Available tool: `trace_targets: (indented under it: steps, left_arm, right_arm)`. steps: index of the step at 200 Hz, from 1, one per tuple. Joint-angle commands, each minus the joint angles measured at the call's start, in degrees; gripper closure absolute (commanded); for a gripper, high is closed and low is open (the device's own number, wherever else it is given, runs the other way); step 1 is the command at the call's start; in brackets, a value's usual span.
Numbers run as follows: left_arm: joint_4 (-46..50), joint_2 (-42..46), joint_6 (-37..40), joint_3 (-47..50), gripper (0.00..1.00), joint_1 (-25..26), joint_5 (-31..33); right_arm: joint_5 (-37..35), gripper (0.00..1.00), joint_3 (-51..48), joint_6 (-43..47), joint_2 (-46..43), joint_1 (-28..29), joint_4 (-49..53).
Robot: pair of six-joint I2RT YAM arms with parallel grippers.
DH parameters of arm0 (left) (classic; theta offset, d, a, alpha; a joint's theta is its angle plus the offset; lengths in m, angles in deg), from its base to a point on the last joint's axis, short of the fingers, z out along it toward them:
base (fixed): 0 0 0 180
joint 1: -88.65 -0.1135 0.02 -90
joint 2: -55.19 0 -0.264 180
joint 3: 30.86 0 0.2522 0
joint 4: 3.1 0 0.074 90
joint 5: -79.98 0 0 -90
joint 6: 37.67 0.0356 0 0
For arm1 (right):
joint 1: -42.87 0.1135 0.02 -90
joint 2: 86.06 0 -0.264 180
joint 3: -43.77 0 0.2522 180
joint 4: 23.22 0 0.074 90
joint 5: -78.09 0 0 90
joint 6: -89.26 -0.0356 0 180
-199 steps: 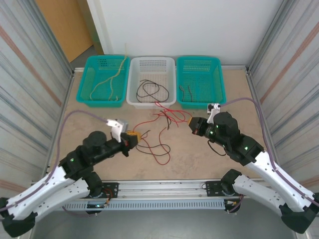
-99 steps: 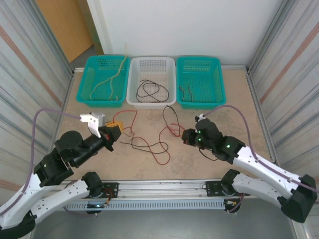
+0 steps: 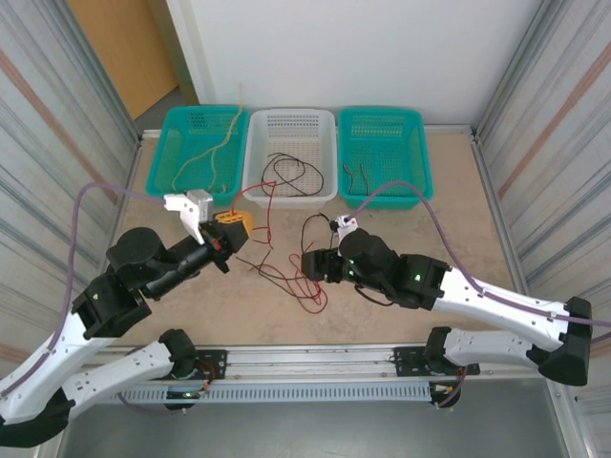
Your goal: Untangle the cables
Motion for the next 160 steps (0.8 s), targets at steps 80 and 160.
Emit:
trace_targets:
  steps: [80, 160]
  left_arm:
    - [-7.3, -5.9, -0.8, -9.1, 1.0, 0.3, -8.9]
    - [-9.5, -6.5, -3.3, -9.2, 1.0, 0.3, -10.4]
  right_arm:
    - [7.7, 0.42, -2.1, 1.4, 12.9, 1.4, -22.9]
    - [8.2, 0.82, -4.4, -1.0, 18.3, -2.5, -29.1]
